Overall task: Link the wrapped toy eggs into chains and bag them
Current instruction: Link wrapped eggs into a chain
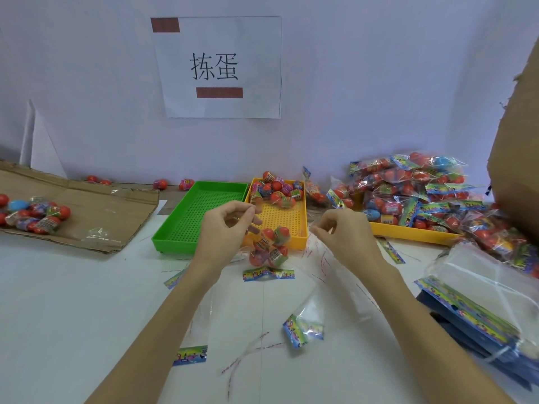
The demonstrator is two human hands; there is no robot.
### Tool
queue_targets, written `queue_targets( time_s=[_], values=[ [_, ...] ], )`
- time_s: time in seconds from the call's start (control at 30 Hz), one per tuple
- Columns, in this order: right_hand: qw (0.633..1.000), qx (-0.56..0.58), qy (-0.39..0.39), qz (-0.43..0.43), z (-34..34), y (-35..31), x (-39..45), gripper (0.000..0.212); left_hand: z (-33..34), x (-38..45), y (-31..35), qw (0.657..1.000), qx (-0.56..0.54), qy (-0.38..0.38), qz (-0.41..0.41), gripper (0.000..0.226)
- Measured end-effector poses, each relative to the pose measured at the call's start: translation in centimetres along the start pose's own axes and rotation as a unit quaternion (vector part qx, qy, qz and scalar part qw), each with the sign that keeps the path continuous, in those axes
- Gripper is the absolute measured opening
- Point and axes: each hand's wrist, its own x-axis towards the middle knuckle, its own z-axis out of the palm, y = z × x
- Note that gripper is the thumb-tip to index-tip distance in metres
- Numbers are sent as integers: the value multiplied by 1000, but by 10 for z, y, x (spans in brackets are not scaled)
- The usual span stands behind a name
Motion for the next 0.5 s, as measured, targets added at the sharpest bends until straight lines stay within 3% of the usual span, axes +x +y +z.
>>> queue_targets(
  time_s=[0.1, 0.17, 0.4, 0.5],
  values=[
    [1000, 10, -19, -22, 2, -5, -2, 15, 1, -1, 0, 1000, -11, -6, 3, 15],
    [999, 38, -30, -20, 0, -8, -2, 6, 1, -1, 0, 1000, -23, -8, -1, 15],
    [988, 130, -84, 7, -10, -11, -2, 40, 0, -1, 1, 998, -58, -18, -21, 15],
    [963, 253, -82, 39, -10, -17, 0, 23, 1, 0, 0, 998, -63, -19, -19, 14]
  ],
)
